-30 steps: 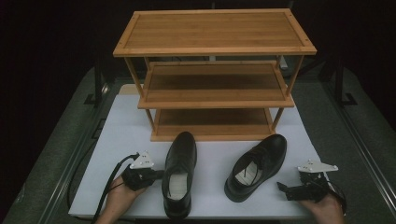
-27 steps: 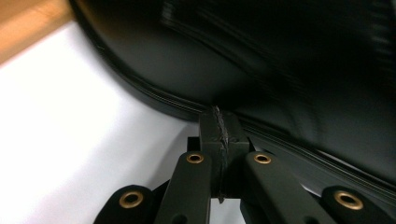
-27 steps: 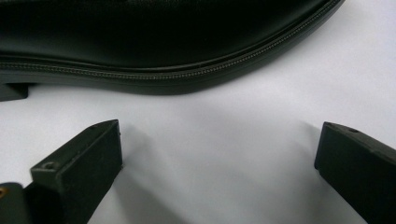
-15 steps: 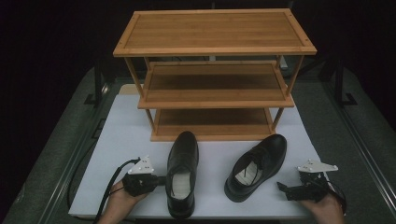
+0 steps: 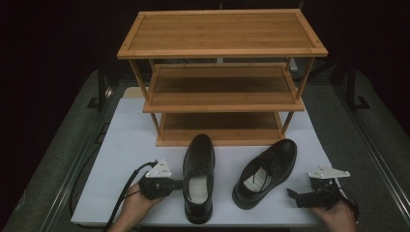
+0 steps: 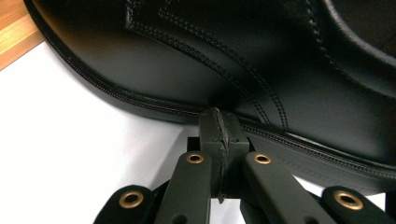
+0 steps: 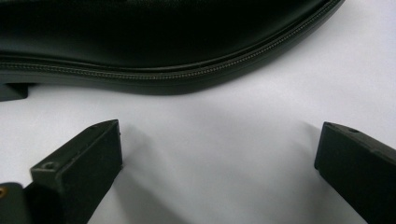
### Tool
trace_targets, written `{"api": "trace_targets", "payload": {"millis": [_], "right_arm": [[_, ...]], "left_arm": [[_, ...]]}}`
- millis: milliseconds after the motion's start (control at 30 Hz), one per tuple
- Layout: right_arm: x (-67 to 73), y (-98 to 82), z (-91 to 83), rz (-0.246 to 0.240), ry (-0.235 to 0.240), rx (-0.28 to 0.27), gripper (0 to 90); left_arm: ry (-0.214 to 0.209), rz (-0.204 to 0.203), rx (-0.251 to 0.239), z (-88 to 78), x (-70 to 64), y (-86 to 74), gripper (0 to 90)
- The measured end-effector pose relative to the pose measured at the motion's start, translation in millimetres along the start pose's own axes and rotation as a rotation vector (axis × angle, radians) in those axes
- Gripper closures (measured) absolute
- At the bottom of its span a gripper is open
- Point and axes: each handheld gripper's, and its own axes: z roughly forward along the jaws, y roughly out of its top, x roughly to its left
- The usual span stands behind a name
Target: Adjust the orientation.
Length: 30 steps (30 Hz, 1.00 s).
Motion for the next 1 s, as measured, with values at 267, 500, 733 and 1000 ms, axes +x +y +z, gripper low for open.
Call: {"api": "trace_targets", "payload": {"millis": [267,500,733,1000], "right_arm": [[0.0,-0.2,0.0,-0.001,0.000,-0.002,0.4],[0.0,-0.3,0.0,-0.001,0.000,-0.003,0.4],[0.1,-0.2,-0.1,0.001,0.000,-0.002,0.4],[0.5,-0.2,-0.2,-0.001,-0.001,0.000,0.3]], "left_arm": [[0.018,0.016,0.001,-5.4,-0.3,-2.1,90.0],[0.080,-0.039,-0.017,-28.8,11.2,-14.9,80.5],[0.136,-0.103,0.010,-48.4,23.7,-31.7,55.1],[0.232,-0.182,0.052,-74.7,35.4,-67.9,27.9]]}}
